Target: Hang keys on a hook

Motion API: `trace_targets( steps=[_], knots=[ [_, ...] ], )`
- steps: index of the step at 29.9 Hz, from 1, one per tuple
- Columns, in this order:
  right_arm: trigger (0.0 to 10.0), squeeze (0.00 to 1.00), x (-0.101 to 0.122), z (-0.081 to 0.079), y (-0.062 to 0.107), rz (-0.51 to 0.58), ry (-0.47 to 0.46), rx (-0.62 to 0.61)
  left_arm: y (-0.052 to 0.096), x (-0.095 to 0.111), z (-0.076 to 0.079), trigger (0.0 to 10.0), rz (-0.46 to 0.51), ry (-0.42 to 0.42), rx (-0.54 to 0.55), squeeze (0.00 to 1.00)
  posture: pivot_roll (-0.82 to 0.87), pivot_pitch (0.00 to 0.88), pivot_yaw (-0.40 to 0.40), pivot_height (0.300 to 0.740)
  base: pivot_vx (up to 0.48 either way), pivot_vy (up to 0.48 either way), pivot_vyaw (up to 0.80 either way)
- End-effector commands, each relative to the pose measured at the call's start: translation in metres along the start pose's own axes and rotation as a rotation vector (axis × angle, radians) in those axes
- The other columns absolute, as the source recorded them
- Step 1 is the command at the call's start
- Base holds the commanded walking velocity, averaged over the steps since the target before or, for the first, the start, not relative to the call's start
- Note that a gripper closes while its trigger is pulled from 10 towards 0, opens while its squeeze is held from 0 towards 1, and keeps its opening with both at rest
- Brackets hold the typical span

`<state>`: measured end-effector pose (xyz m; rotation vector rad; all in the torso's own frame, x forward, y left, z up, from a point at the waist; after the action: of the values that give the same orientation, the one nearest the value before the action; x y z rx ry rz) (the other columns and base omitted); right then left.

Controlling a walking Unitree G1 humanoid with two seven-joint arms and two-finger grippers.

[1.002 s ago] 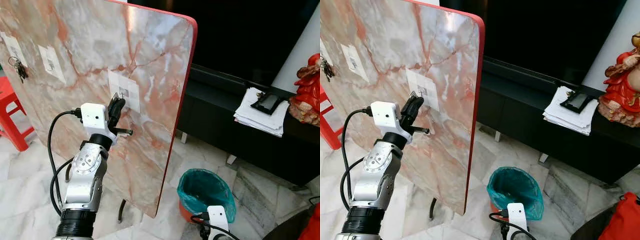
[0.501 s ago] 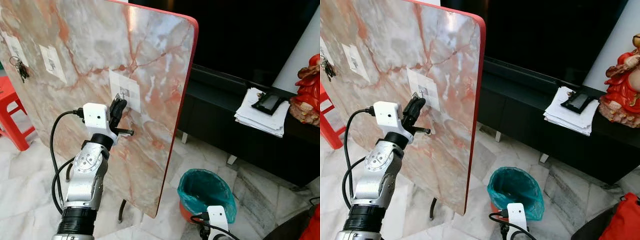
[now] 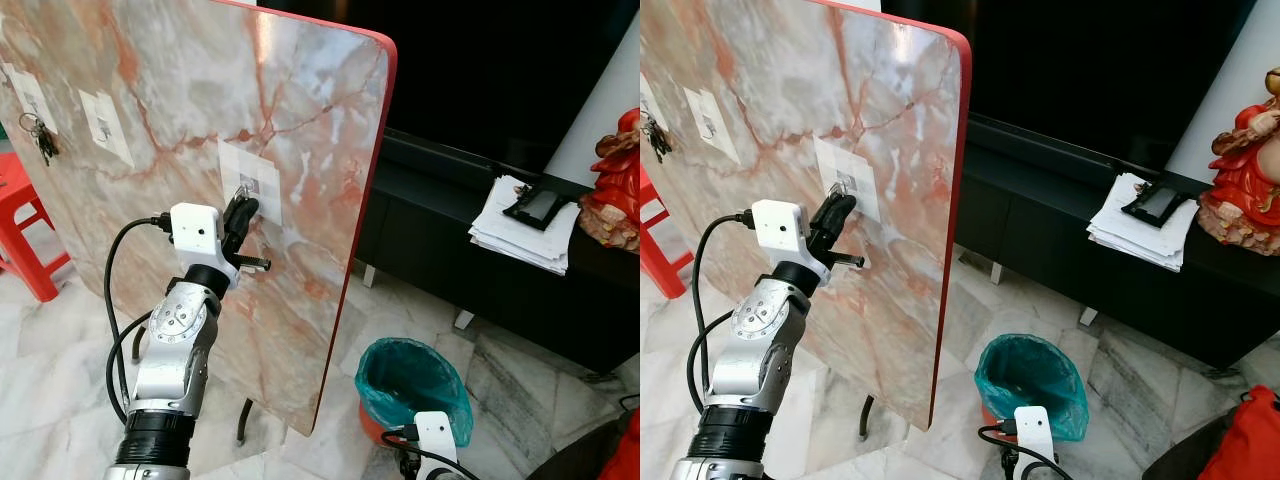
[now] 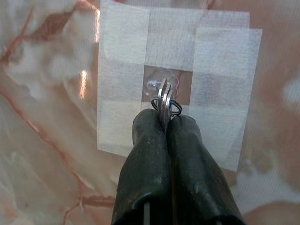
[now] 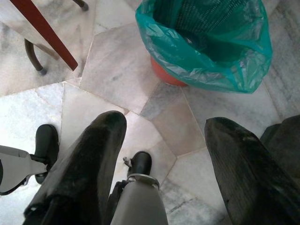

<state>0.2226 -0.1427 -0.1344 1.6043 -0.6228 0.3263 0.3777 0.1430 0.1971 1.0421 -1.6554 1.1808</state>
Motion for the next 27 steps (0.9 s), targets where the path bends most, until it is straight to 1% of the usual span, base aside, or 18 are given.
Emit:
trace_targets(
  steps=[1, 10, 15, 22, 26, 27],
  knots=[
    [10.0, 0.00, -0.004, 0.003, 0.001, -0.016, -0.004, -0.007, 0.001, -0.003, 0.008, 10.0, -0.017, 0.006, -0.034, 0.00, 0.05, 0.000, -0.096, 0.740, 0.000, 0.000, 0.00],
    [10.0, 0.00, -0.005, 0.003, 0.001, -0.019, -0.004, -0.002, 0.006, -0.010, 0.008, 10.0, -0.050, 0.001, -0.041, 0.00, 0.05, 0.000, -0.096, 0.740, 0.000, 0.000, 0.00],
    [10.0, 0.00, -0.005, 0.003, 0.001, -0.019, -0.002, -0.002, 0.006, -0.010, 0.007, 10.0, -0.054, -0.004, -0.039, 0.00, 0.05, 0.000, -0.096, 0.740, 0.000, 0.000, 0.00],
    [10.0, 0.00, -0.004, 0.003, 0.001, -0.018, -0.001, -0.002, 0.007, -0.004, 0.001, 10.0, -0.035, -0.011, -0.022, 0.00, 0.05, 0.000, -0.096, 0.740, 0.000, 0.000, 0.00],
    [10.0, 0.00, -0.004, 0.003, 0.001, -0.017, -0.001, -0.004, 0.008, 0.006, 0.003, 10.0, 0.000, -0.023, -0.036, 0.00, 0.05, 0.000, -0.098, 0.740, 0.000, 0.000, 0.00],
    [10.0, 0.00, -0.004, 0.003, 0.001, -0.017, -0.001, -0.004, 0.008, 0.006, 0.003, 10.0, 0.000, -0.023, -0.036, 0.00, 0.05, 0.000, -0.098, 0.740, 0.000, 0.000, 0.00]
  ],
)
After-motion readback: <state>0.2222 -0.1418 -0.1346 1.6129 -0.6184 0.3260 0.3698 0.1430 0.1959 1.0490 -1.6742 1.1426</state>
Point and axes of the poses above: a point about 5 cm out from each wrist's last joint towards the gripper, its own y axis pointing back from the gripper into the wrist, its own x axis along the axis of the wrist's last joint, z = x × y, the point moved 6 cm from there along -y, pointing out of the wrist towards the gripper, and after that the axes turned 12 degrees about -y, right-handed, at the moved point
